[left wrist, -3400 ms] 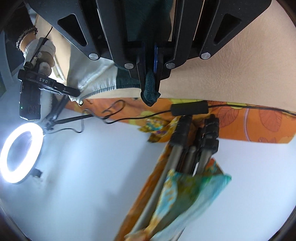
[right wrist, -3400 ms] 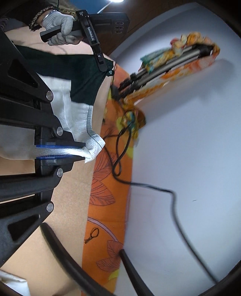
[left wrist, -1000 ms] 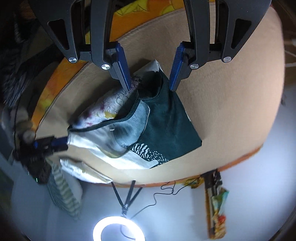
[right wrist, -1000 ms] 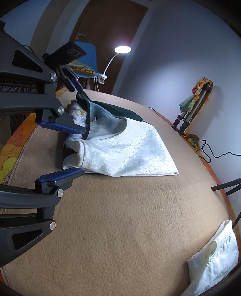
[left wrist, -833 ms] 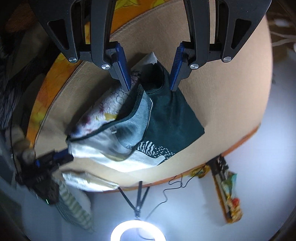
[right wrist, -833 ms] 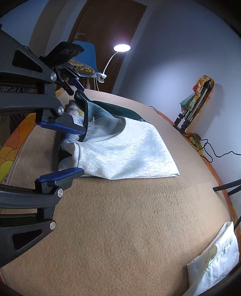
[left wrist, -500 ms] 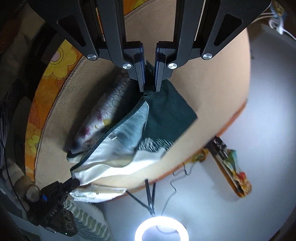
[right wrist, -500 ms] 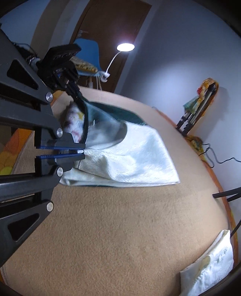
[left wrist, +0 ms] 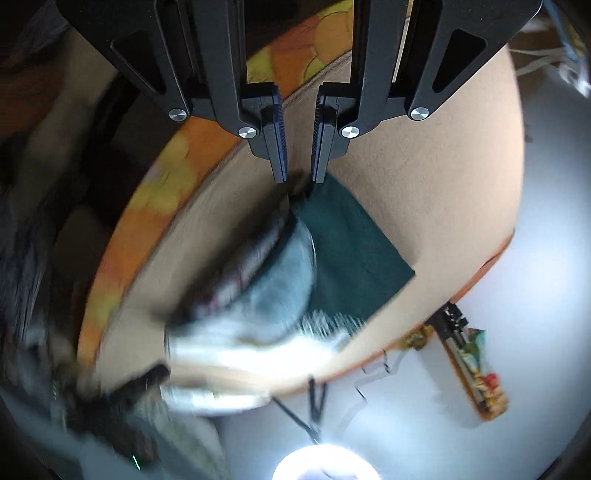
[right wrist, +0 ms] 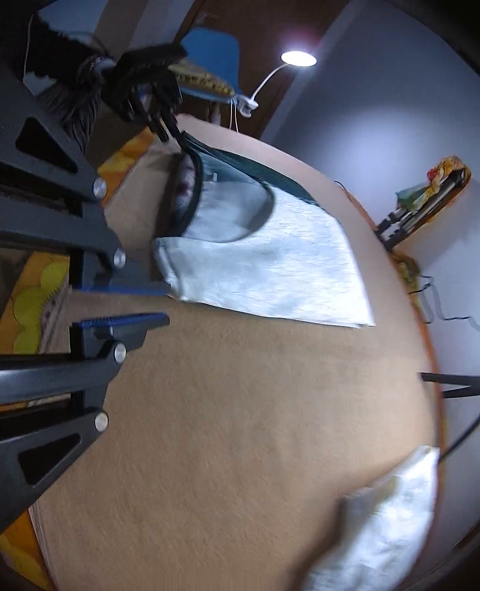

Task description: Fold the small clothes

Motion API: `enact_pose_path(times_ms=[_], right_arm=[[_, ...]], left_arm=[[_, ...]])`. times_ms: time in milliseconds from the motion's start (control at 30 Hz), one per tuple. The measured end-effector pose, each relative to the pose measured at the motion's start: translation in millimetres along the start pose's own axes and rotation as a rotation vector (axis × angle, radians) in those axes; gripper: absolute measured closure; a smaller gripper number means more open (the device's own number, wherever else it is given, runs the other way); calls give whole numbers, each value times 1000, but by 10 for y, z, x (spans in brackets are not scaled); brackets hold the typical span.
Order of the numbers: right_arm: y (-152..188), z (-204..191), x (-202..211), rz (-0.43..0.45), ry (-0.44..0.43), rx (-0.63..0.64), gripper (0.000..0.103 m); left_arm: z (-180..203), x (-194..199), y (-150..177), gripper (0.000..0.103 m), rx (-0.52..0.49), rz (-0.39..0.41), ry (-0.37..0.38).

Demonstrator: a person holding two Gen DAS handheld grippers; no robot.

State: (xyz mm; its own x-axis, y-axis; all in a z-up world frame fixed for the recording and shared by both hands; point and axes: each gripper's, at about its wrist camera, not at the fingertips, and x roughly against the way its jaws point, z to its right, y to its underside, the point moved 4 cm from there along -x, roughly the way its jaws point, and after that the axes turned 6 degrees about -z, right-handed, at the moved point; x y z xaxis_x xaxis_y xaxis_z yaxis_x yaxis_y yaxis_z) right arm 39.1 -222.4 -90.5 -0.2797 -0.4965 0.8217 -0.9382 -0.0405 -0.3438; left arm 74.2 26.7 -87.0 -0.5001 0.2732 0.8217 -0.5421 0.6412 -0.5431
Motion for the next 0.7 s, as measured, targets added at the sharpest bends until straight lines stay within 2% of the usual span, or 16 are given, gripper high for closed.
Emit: enact_pose_path(times_ms=[100,200,267,367,500,700], right_arm=[[-260,-192,176,100,7,83,78],[-581,-435,192,182,31,163,78],[-809,-578,105,203,44,212,78],[-1111,-745,-96,202,44,255,78],[-1410,-818,-400,171,19,251,79],[-1670,-797,-852,94,-13,256,84]], left_arm=[[-200,91,-253,89,116,68,42],[-382,-12,-588,89,207,97,99],[-404,-116,-797,89,241,106,110],[-350,-361,-1165,89,268,105,96],[-321,-644,-1443,89,334,99,148],[-299,-1158,-1532,89,384,25,217]])
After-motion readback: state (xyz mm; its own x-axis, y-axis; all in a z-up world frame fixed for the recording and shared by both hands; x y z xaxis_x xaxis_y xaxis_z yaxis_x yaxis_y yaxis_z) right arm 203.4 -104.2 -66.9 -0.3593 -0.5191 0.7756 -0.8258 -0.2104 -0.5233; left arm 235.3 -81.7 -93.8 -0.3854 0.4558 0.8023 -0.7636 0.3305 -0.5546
